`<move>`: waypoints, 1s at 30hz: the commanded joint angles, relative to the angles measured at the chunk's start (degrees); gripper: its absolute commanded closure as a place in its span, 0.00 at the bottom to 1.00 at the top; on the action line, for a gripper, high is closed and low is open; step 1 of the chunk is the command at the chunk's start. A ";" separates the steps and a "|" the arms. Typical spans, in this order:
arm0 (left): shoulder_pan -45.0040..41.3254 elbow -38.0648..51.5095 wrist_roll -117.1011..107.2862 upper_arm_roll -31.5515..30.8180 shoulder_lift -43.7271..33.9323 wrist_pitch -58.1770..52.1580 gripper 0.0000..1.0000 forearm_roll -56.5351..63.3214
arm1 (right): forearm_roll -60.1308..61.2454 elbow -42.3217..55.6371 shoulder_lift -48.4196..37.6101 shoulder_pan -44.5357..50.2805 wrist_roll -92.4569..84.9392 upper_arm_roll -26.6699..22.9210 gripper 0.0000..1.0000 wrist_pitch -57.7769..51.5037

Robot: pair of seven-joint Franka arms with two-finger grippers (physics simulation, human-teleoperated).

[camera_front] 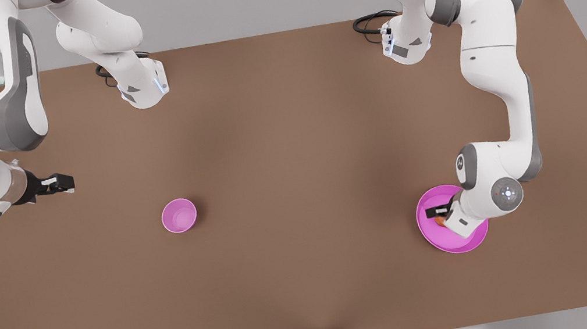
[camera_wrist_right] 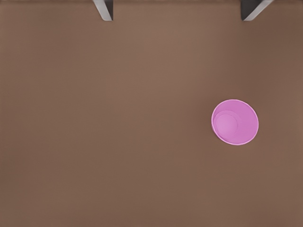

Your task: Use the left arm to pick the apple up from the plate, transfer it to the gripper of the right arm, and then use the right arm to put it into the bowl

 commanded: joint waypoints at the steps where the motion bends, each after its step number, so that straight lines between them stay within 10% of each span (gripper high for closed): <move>1: 0.02 -0.02 0.76 0.25 0.44 5.14 0.00 0.13 | -0.08 -0.06 -0.06 0.10 -0.79 0.01 0.00 0.24; 30: 0.55 -4.85 0.67 1.31 5.10 10.15 0.00 -0.05 | -2.36 -1.38 0.65 1.15 -1.32 0.45 0.00 1.12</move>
